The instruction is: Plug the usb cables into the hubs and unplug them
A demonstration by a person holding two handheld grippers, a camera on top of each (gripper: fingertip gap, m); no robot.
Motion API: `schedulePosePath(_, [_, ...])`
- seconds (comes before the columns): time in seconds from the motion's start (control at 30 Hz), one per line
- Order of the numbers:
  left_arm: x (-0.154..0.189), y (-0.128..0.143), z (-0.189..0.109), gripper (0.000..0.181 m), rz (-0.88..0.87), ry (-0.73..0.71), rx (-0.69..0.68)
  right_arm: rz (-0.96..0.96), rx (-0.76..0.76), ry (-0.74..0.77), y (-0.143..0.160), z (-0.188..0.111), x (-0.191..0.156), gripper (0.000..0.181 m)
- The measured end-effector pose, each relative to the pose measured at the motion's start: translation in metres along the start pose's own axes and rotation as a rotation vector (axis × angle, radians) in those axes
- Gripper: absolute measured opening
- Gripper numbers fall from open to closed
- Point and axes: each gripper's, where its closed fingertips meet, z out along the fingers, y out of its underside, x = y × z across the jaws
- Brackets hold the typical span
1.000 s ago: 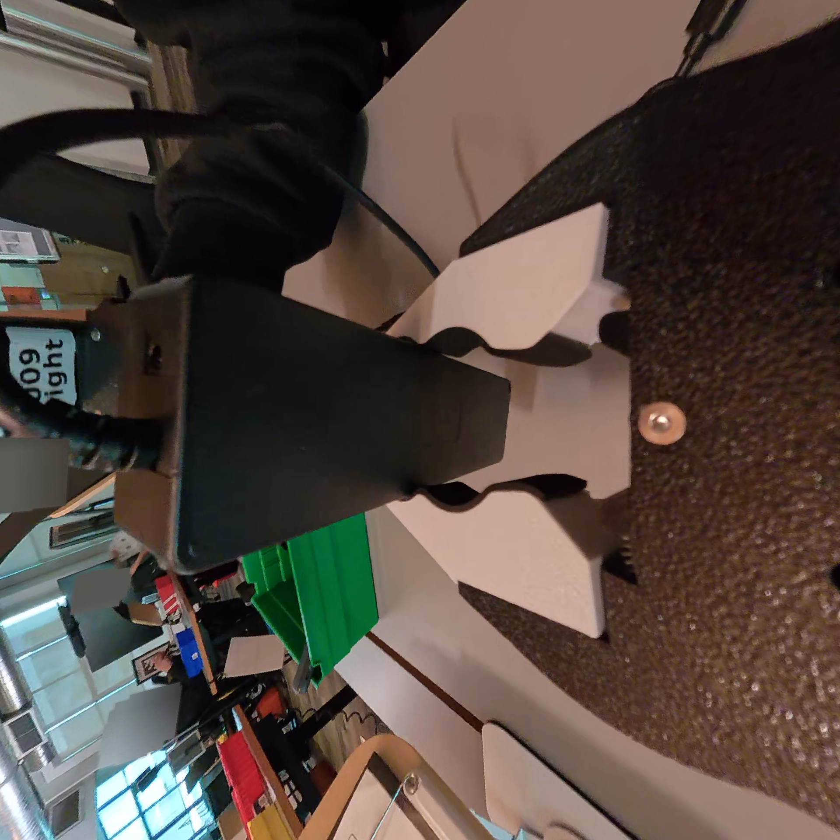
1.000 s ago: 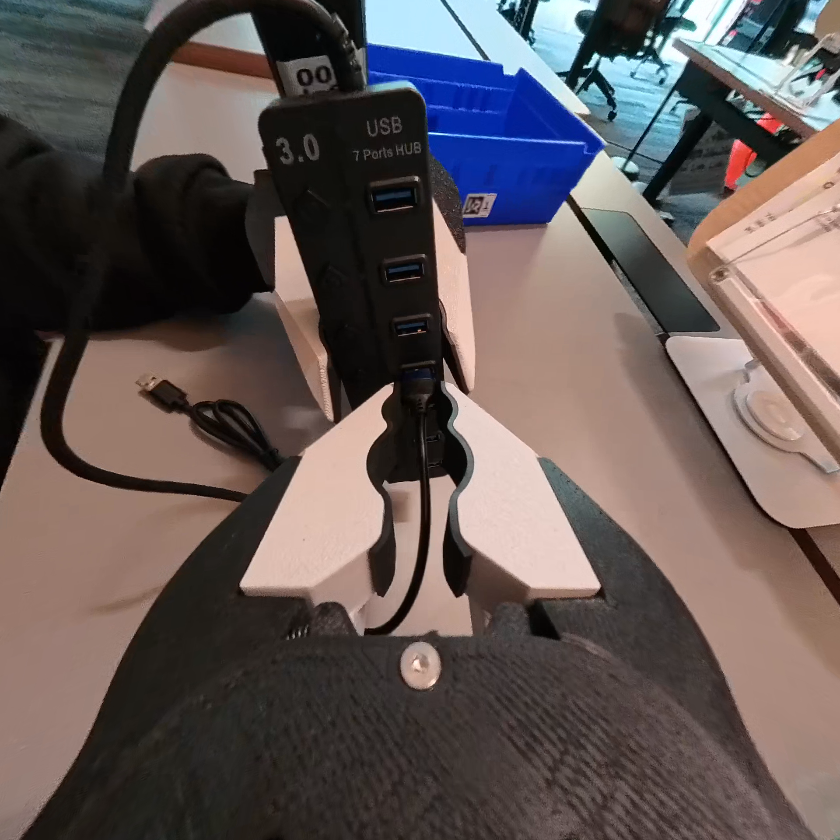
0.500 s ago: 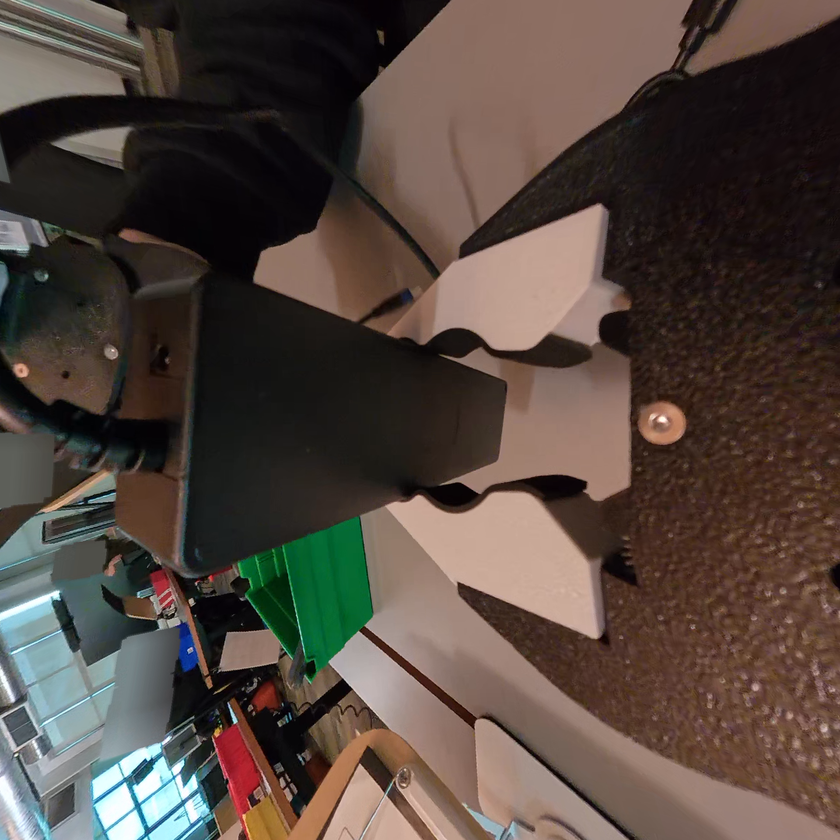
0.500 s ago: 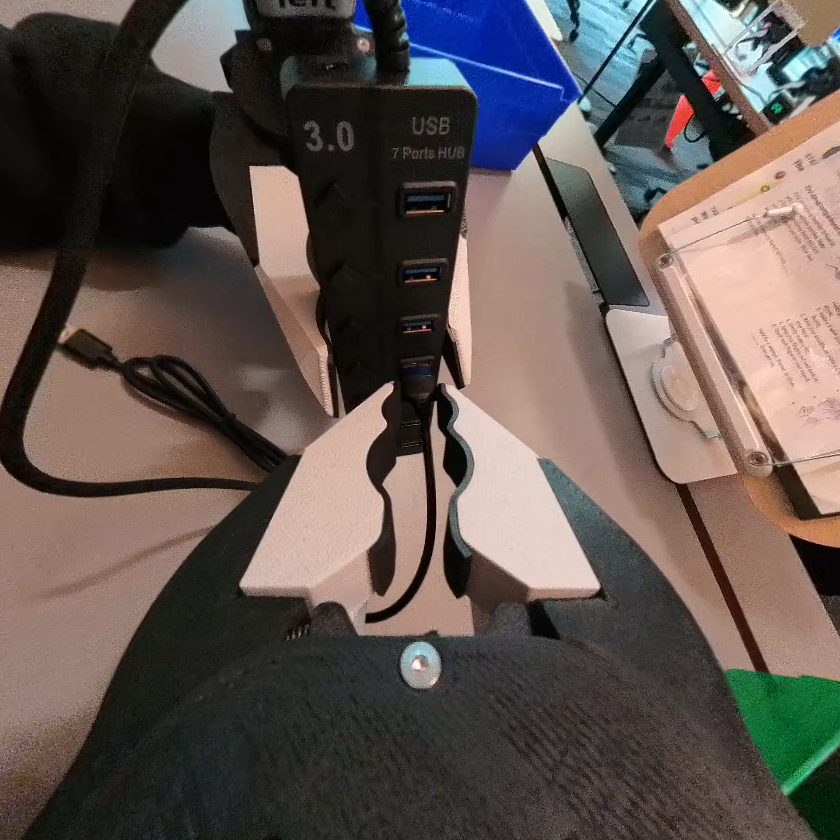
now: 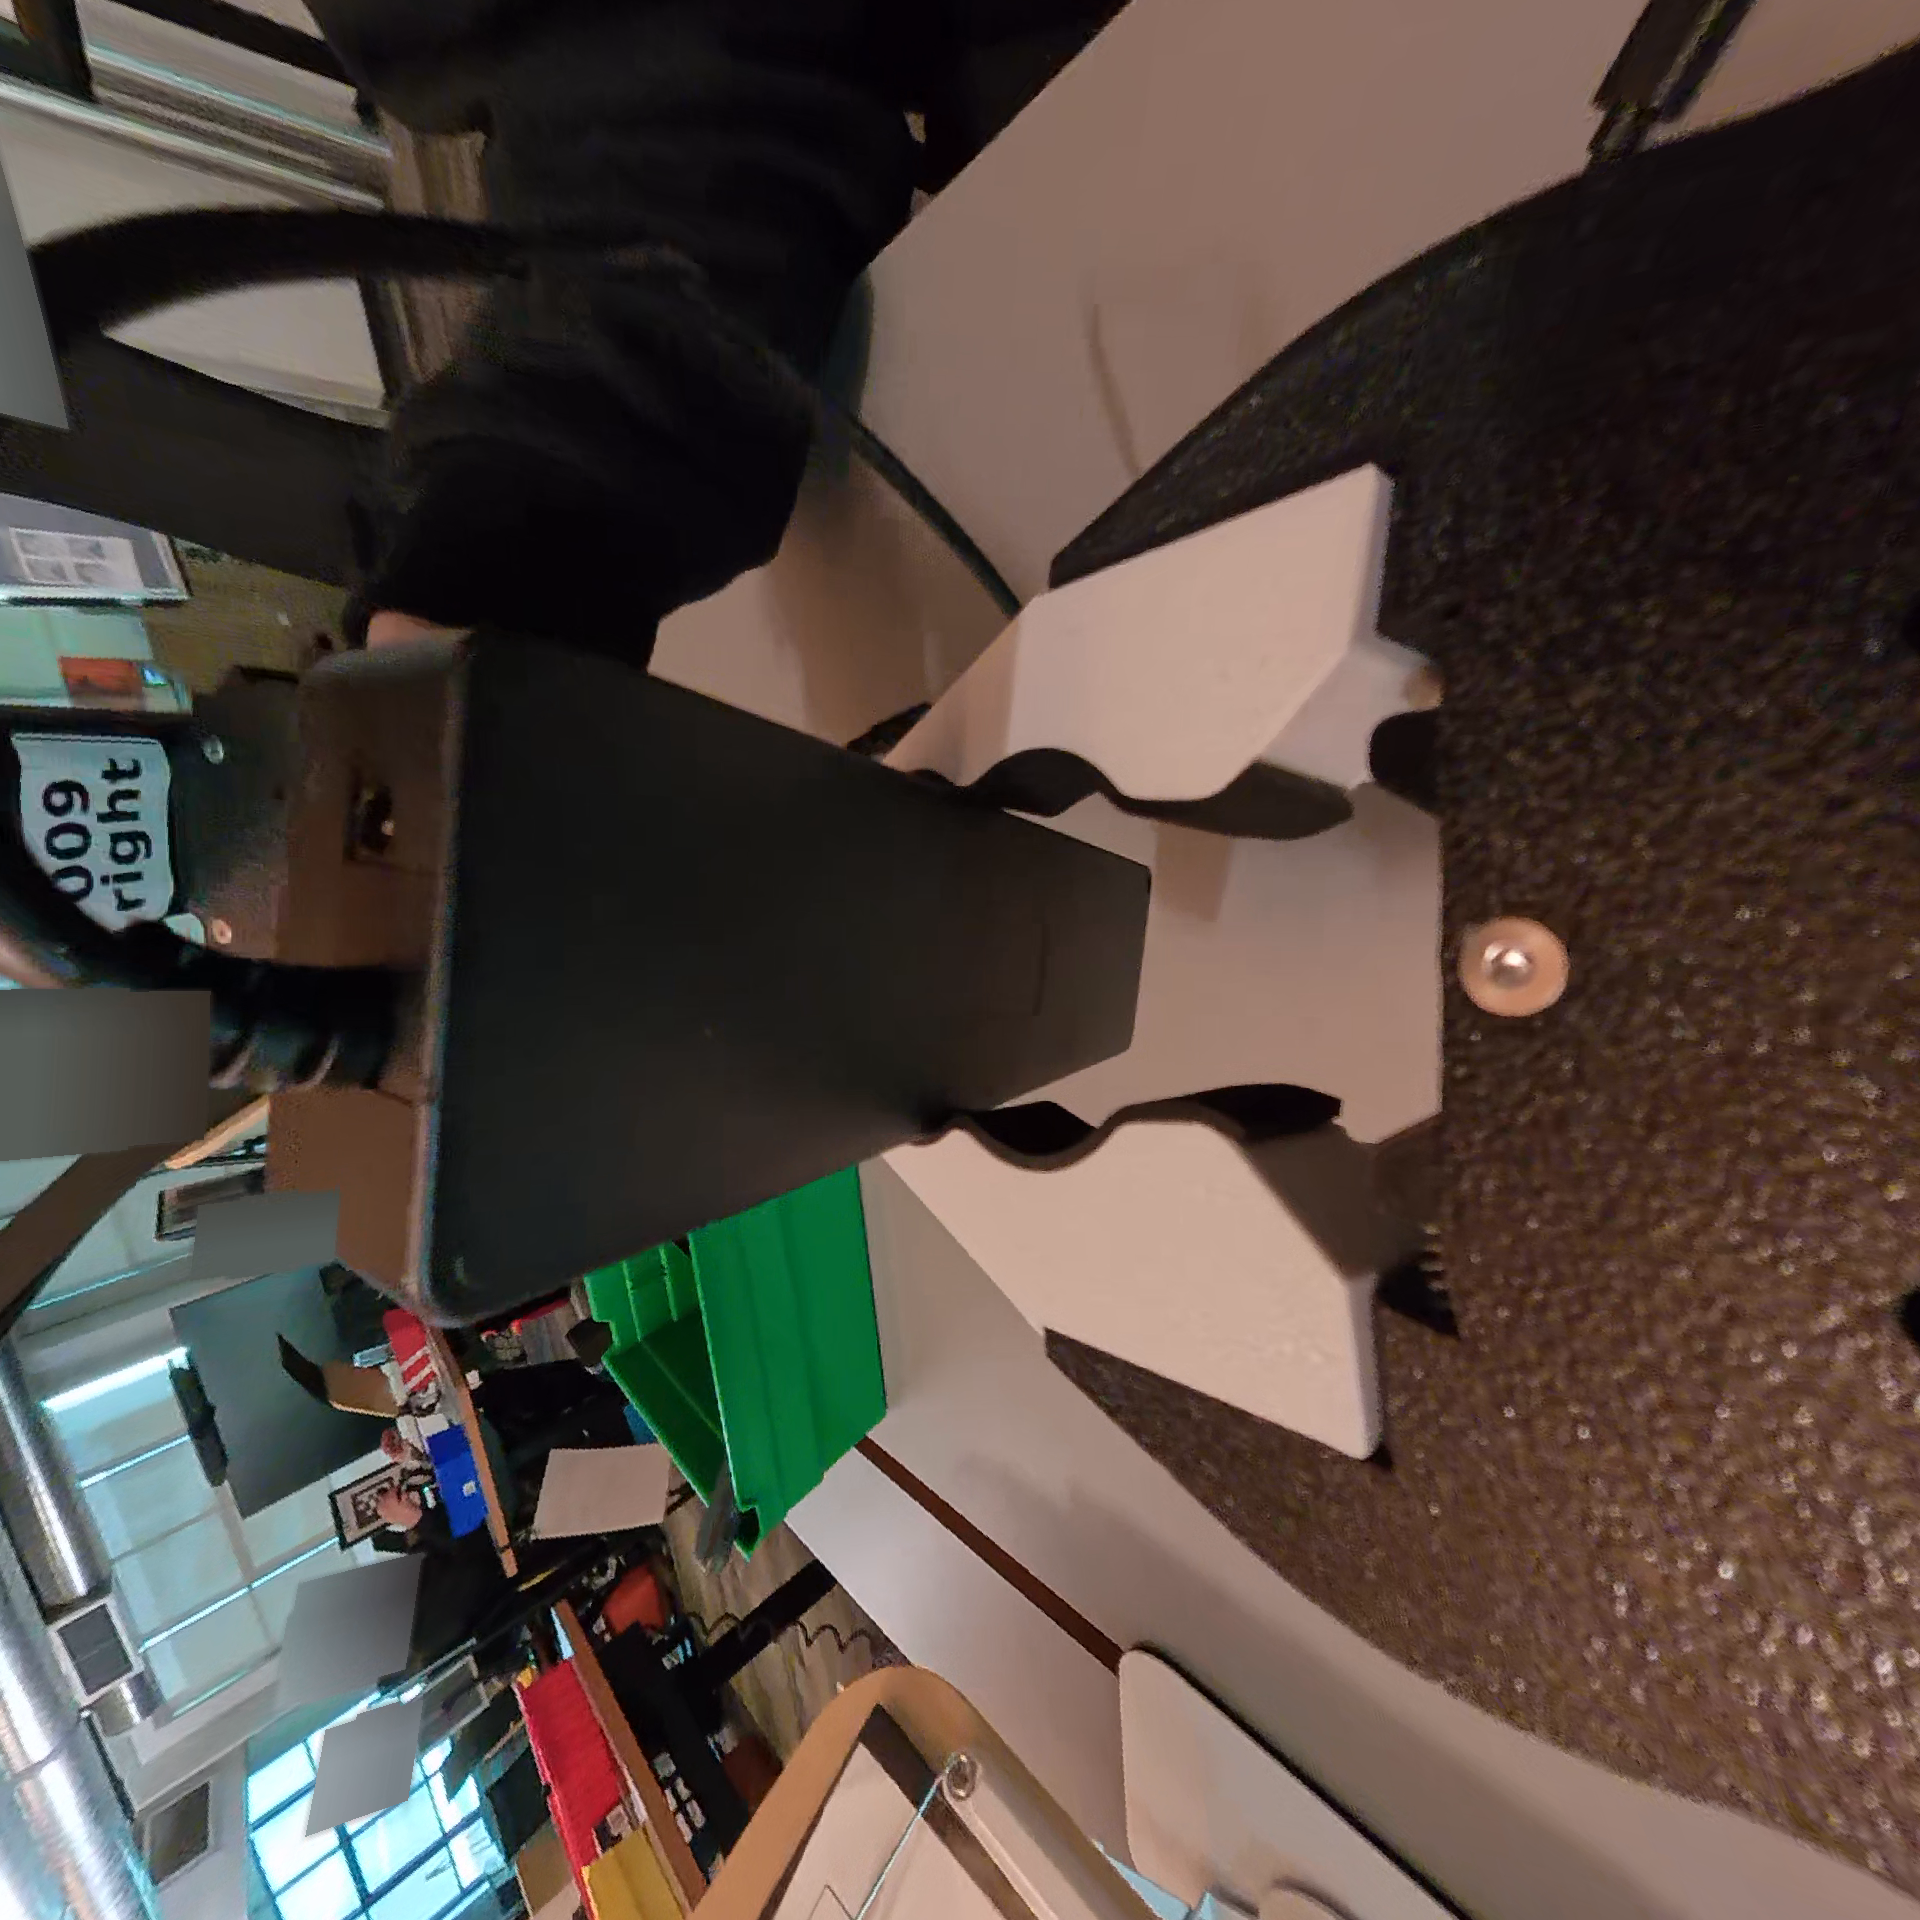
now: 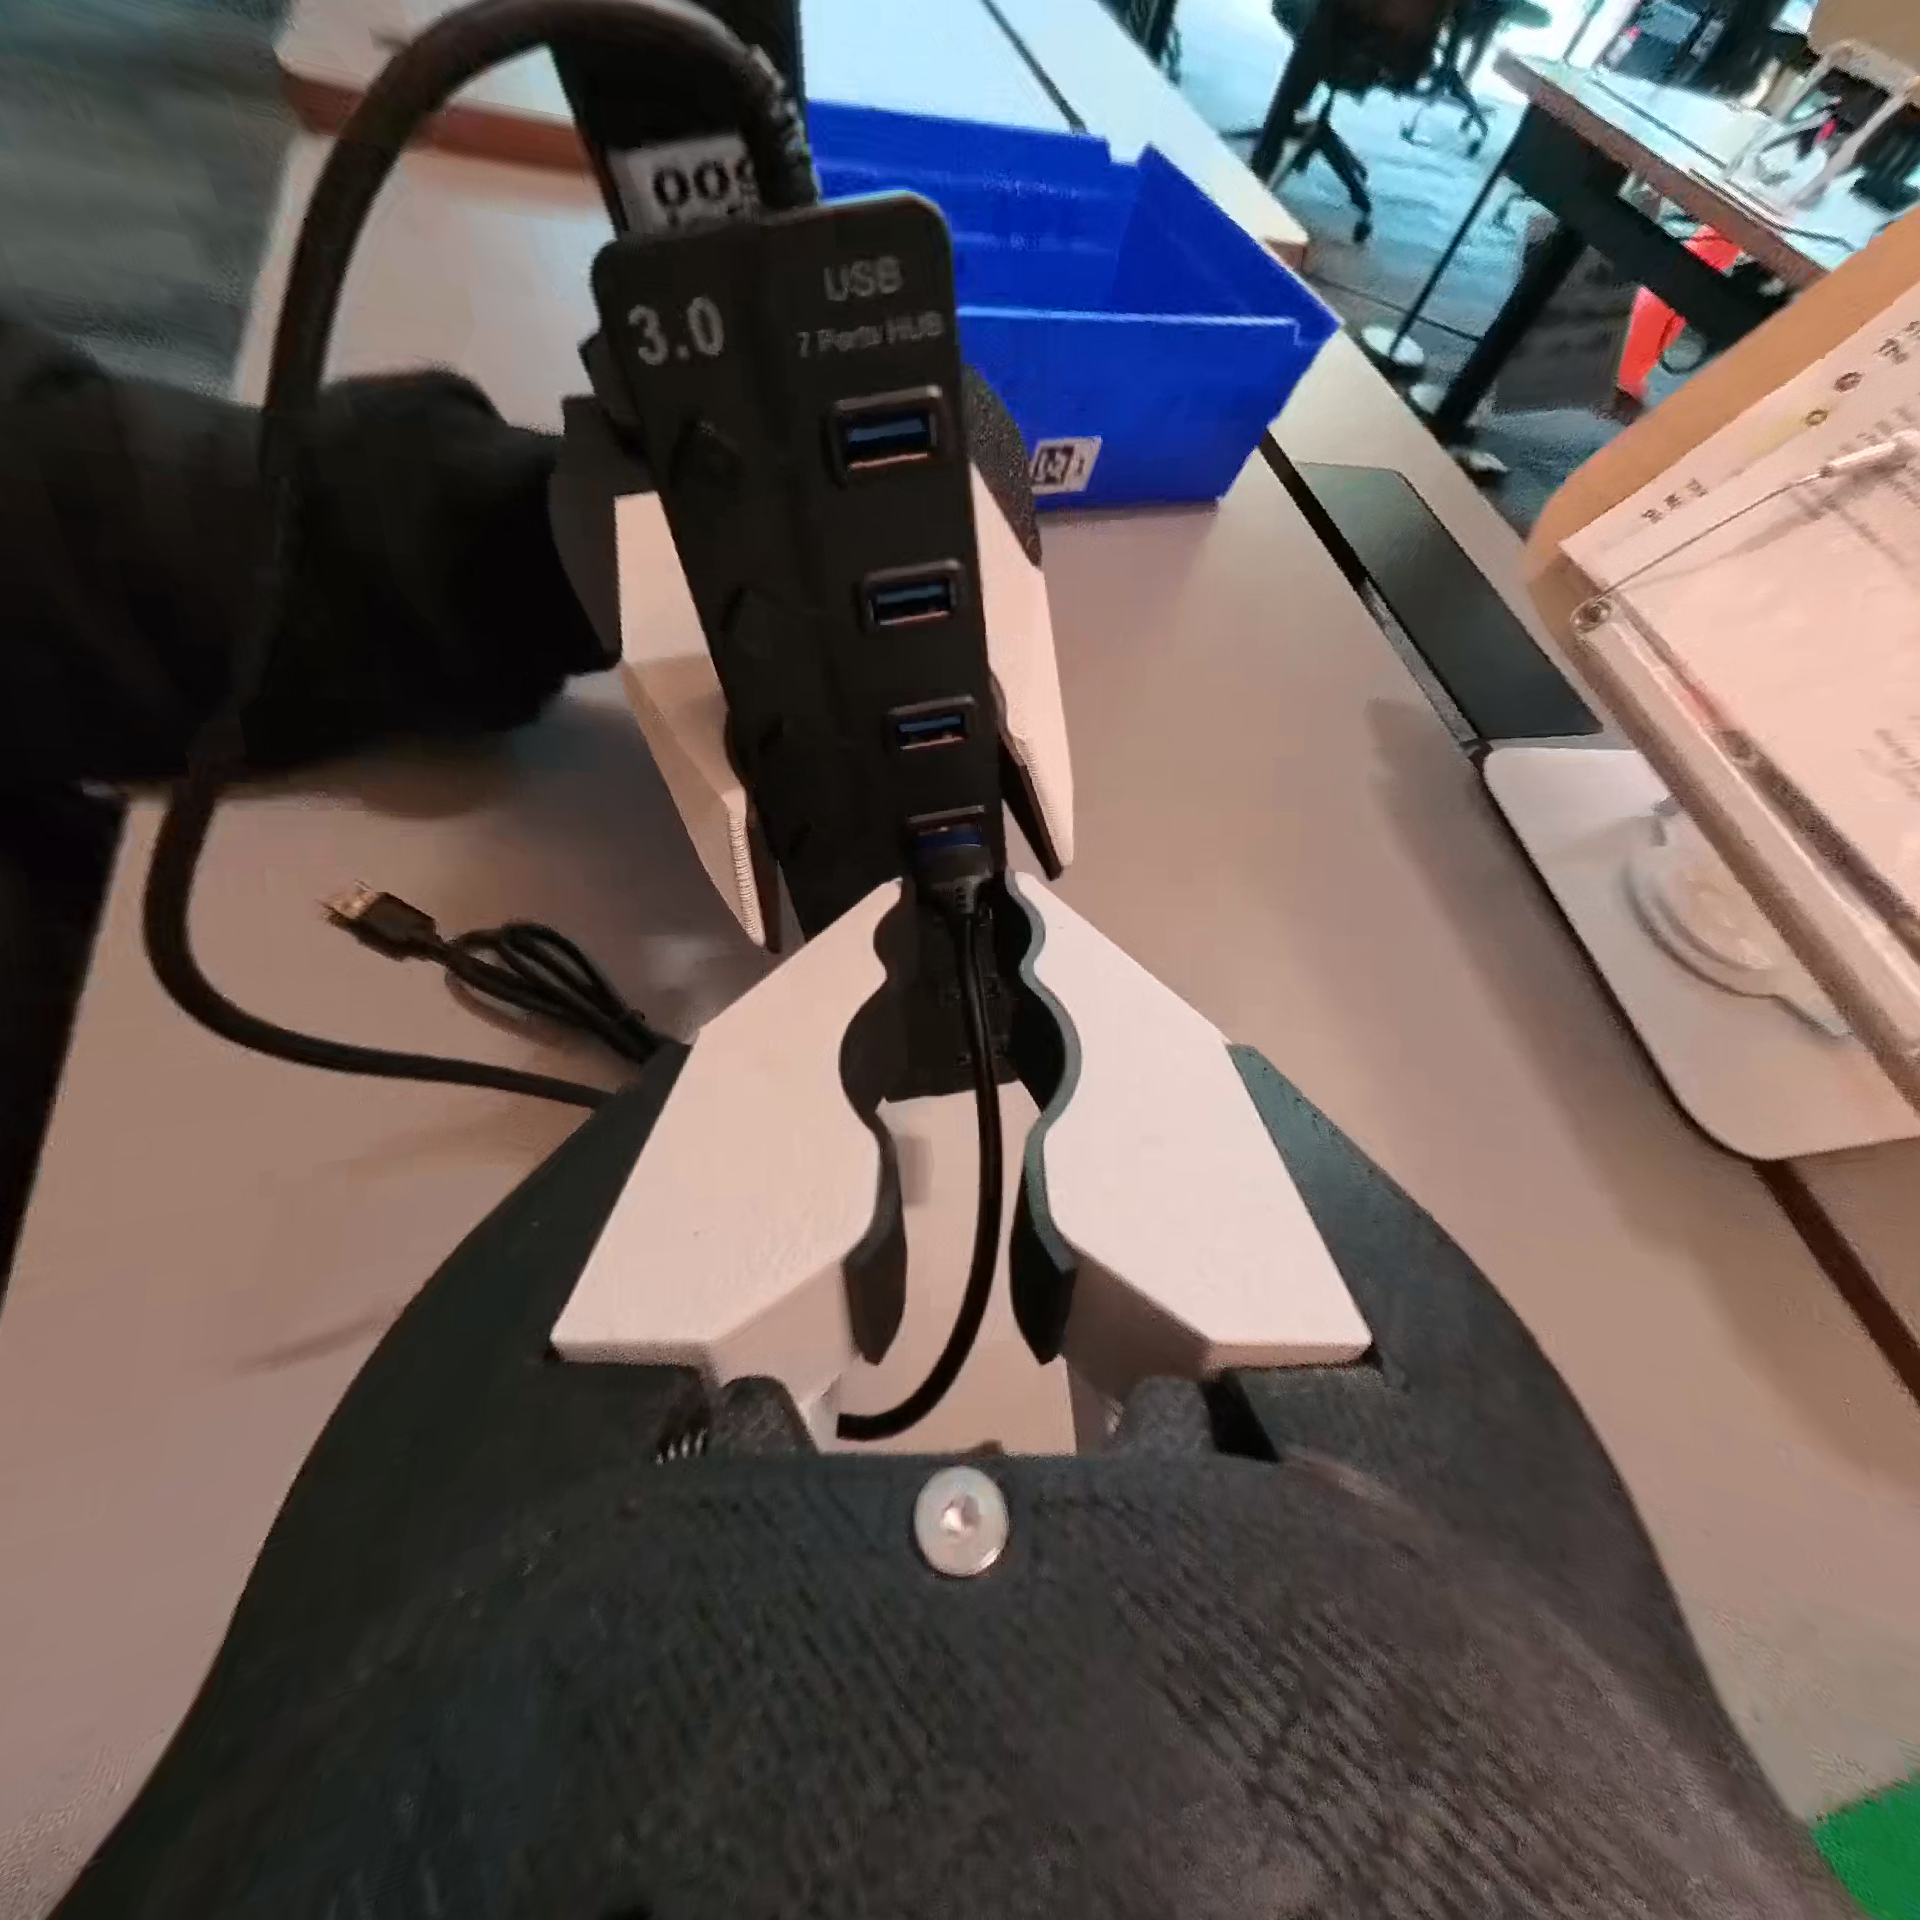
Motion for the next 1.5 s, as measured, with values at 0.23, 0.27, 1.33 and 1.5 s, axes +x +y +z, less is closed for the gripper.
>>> schedulePosePath(0.23, [-0.038, 0.032, -0.031, 0.054, -0.018, -0.189, -0.132, 0.017, -0.061, 0.309, 0.013, -0.045, 0.05, 0.013])
schedulePosePath(0.27, [-0.047, 0.03, -0.045, 0.054, -0.088, -0.212, -0.082, 0.043, 0.003, 0.405, 0.009, -0.076, 0.067, 0.013])
schedulePosePath(1.33, [-0.039, 0.007, -0.044, 0.053, -0.16, -0.137, 0.099, 0.17, -0.024, 0.527, 0.094, -0.143, 0.116, 0.062])
schedulePosePath(1.5, [-0.026, -0.01, -0.038, 0.053, -0.156, -0.067, 0.178, 0.053, 0.152, 0.158, 0.023, -0.025, 0.028, 0.066])
